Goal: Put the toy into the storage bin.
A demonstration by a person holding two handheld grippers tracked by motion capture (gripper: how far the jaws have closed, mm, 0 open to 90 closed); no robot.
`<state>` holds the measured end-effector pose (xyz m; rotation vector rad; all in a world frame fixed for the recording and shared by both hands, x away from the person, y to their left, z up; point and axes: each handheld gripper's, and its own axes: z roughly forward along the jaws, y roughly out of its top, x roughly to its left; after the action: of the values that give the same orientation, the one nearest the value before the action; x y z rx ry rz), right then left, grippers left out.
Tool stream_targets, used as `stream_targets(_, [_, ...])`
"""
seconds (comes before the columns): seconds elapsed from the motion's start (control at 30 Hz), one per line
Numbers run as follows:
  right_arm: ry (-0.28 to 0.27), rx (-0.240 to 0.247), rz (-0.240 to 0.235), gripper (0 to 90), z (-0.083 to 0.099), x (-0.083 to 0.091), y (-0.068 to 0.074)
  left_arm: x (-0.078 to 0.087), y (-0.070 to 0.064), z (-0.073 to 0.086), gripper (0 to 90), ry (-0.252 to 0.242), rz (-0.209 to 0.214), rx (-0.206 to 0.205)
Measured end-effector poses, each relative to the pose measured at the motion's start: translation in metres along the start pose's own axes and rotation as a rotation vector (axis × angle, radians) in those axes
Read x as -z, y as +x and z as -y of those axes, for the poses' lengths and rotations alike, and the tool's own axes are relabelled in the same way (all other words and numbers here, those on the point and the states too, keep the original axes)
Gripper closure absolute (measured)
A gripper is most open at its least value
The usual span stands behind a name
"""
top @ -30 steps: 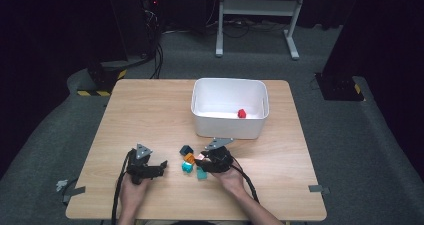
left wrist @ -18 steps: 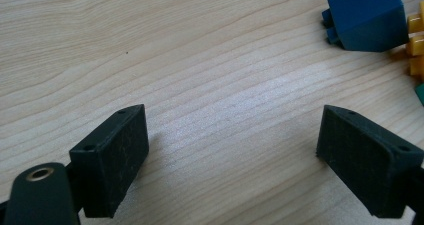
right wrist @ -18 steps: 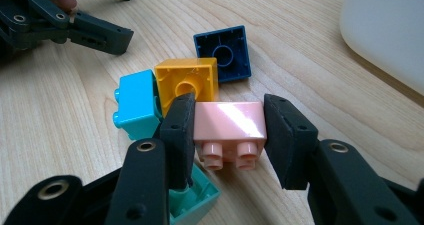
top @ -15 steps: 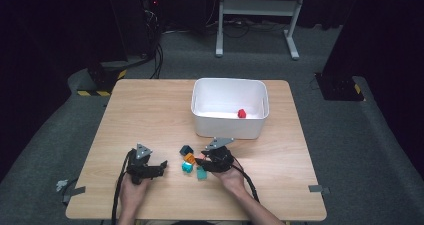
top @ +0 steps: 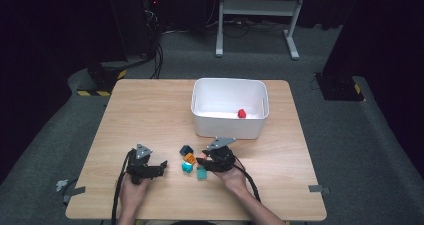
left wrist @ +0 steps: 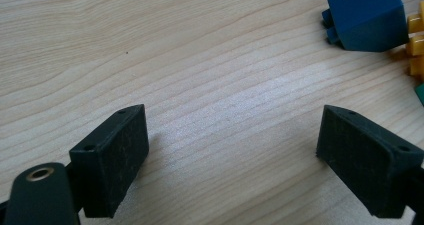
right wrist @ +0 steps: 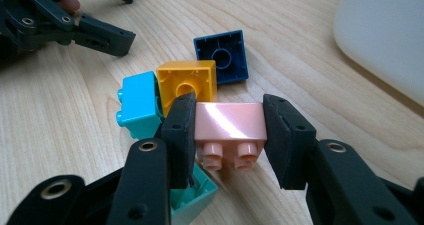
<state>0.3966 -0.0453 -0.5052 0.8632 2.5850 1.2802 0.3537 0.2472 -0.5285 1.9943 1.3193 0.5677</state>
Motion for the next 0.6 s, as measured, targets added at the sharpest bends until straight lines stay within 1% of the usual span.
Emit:
stream_targets(0.33, [-0.023,-0.001,0.004,58.8,-0.005,0.015,-0.003,0.0,0.0,0.0,13.1,0.0,0.0,0.0])
stream_targets(0.43, [-0.04,0.001,0.006,58.8,-0.009,0.025,-0.005,0.0,0.0,0.0,13.1,0.0,0.0,0.0])
stream_targets(0.47, [-0.04,0.001,0.006,58.8,-0.009,0.025,-0.005,0.0,0.0,0.0,13.1,0.0,0.0,0.0])
stream_targets(0.5, [-0.05,0.002,0.008,58.8,-0.012,0.031,-0.007,0.0,0.0,0.0,13.1,0.0,0.0,0.0])
stream_targets(0.53, [-0.05,0.002,0.008,58.8,-0.012,0.031,-0.007,0.0,0.0,0.0,13.1,0.0,0.0,0.0])
stream_targets(0.6, [-0.068,-0.002,0.015,58.8,-0.018,0.042,-0.009,0.0,0.0,0.0,13.1,-0.001,0.0,0.0])
